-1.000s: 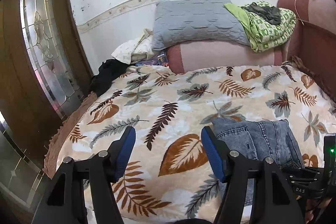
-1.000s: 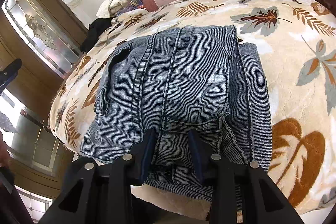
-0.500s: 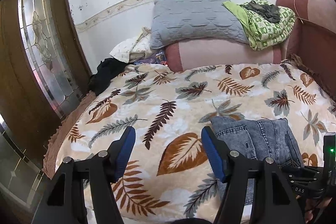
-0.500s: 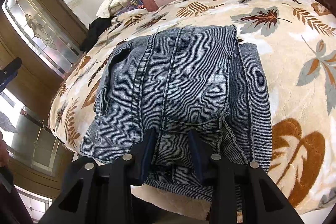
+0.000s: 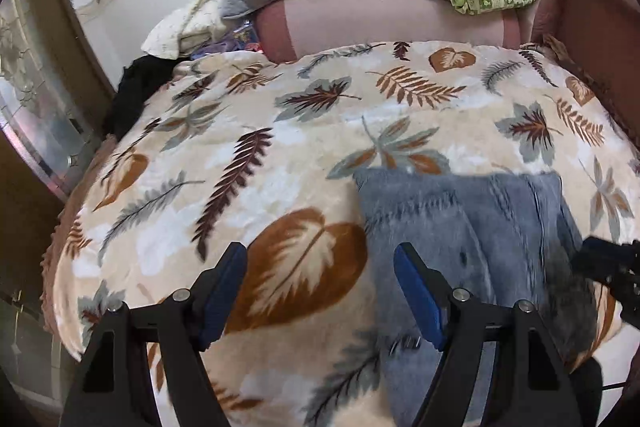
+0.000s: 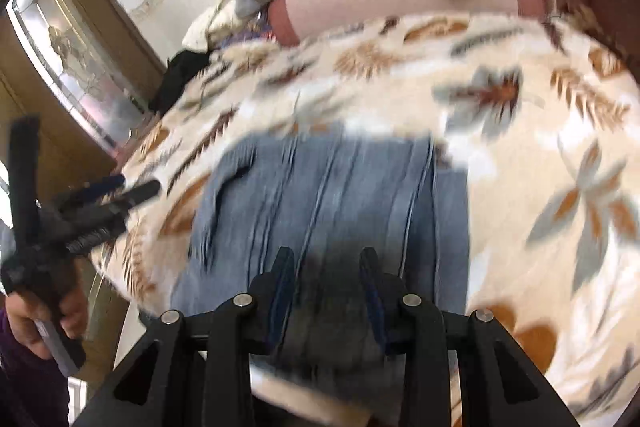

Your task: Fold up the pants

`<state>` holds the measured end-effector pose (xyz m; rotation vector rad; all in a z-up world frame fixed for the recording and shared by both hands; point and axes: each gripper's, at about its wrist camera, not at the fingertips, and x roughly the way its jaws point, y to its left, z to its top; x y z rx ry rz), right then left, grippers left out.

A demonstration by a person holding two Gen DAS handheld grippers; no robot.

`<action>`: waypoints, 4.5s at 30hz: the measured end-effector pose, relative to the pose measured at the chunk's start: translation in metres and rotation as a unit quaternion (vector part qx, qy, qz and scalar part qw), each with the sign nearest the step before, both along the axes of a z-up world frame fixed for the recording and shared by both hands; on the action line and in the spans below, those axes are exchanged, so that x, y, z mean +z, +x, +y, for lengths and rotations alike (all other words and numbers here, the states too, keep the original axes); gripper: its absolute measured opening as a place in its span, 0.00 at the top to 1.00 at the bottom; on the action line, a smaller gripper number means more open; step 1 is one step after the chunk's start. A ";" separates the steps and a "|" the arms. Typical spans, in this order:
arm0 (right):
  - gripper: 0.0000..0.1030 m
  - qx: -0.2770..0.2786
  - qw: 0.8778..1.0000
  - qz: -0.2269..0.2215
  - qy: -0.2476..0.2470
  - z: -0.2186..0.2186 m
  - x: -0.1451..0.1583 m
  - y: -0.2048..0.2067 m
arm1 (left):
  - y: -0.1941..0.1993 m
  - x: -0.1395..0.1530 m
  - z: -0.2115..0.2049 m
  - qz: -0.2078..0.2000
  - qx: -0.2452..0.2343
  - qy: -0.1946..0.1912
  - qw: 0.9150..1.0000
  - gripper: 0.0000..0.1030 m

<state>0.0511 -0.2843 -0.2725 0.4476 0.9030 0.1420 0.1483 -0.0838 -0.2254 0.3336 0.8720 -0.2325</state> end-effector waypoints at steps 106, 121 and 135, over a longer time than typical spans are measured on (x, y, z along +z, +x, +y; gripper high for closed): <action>0.41 -0.085 0.962 0.003 -0.258 -0.003 0.010 -0.041 | -0.020 -0.026 0.013 0.046 0.042 0.007 0.998 0.17; 0.36 -0.067 0.965 -0.023 -0.254 0.012 0.033 -0.056 | -0.041 0.001 0.018 0.032 0.027 -0.003 0.999 0.17; 0.35 -0.066 0.993 0.038 0.092 -0.071 -0.061 -0.042 | -0.002 -0.056 0.021 0.139 0.007 -0.029 0.990 0.17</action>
